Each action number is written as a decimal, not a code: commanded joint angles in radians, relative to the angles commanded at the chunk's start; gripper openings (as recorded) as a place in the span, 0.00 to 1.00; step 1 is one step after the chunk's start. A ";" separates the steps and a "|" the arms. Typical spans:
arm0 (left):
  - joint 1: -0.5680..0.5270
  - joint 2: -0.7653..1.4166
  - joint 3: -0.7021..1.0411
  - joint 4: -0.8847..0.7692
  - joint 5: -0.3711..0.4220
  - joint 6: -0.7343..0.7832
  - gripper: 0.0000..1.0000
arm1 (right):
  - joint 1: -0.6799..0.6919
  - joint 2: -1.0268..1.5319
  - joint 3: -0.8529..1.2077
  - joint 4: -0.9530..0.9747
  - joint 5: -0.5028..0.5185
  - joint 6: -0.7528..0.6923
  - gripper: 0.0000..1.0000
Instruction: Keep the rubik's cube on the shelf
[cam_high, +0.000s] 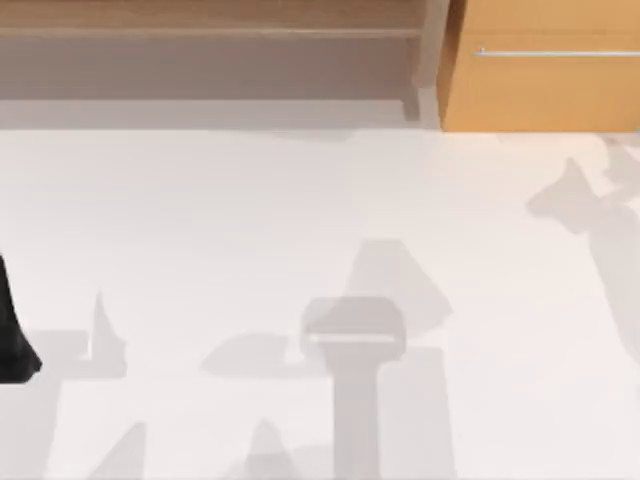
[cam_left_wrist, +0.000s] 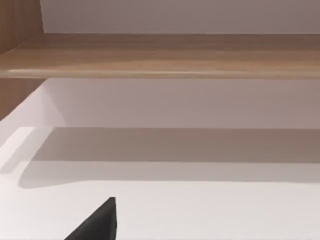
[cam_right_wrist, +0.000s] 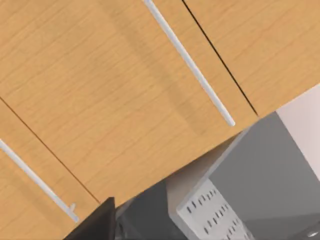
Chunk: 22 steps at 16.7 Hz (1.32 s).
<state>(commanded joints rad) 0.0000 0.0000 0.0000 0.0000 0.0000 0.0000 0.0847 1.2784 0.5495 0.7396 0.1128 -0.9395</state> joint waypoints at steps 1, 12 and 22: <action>0.000 0.000 0.000 0.000 0.000 0.000 1.00 | 0.009 0.100 0.042 0.057 0.010 -0.067 1.00; 0.000 0.000 0.000 0.000 0.000 0.000 1.00 | 0.086 0.911 0.378 0.521 0.096 -0.591 1.00; 0.000 0.000 0.000 0.000 0.000 0.000 1.00 | 0.086 0.964 0.424 0.527 0.094 -0.618 1.00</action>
<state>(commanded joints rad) 0.0000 0.0000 0.0000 0.0000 0.0000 0.0000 0.1708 2.2421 0.9731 1.2666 0.2068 -1.5577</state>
